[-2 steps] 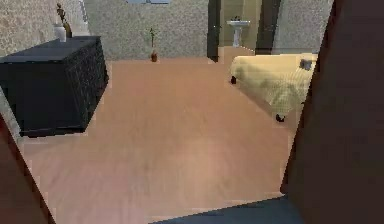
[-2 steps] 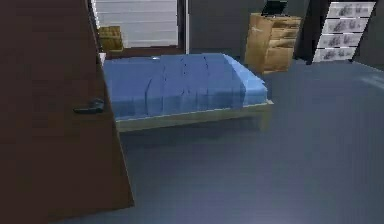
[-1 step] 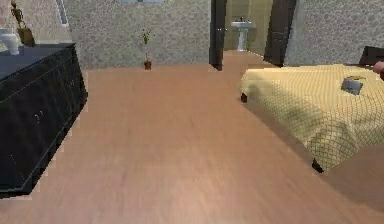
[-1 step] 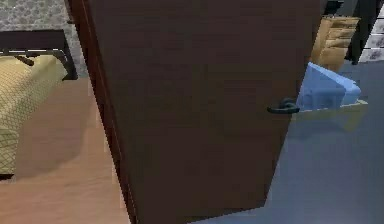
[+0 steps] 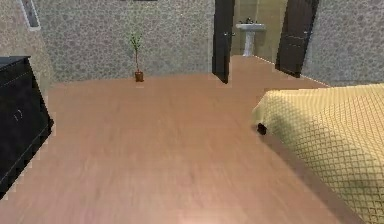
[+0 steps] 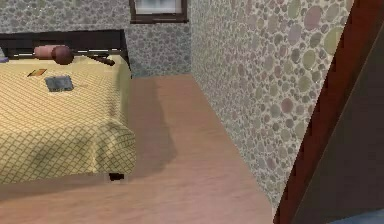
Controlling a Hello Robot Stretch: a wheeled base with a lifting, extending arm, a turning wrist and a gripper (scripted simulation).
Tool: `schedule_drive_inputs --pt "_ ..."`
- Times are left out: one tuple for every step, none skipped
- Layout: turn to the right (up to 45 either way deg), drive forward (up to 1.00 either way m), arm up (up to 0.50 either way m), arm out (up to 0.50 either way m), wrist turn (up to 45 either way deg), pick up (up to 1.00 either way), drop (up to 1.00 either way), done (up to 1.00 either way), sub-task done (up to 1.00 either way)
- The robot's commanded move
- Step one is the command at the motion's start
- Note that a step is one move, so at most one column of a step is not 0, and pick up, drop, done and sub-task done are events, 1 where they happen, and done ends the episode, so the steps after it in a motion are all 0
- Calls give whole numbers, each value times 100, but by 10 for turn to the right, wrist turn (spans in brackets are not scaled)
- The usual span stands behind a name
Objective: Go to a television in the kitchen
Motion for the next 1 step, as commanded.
schedule_drive_inputs --pt "30 0 0 0 0 0 0 0 0"
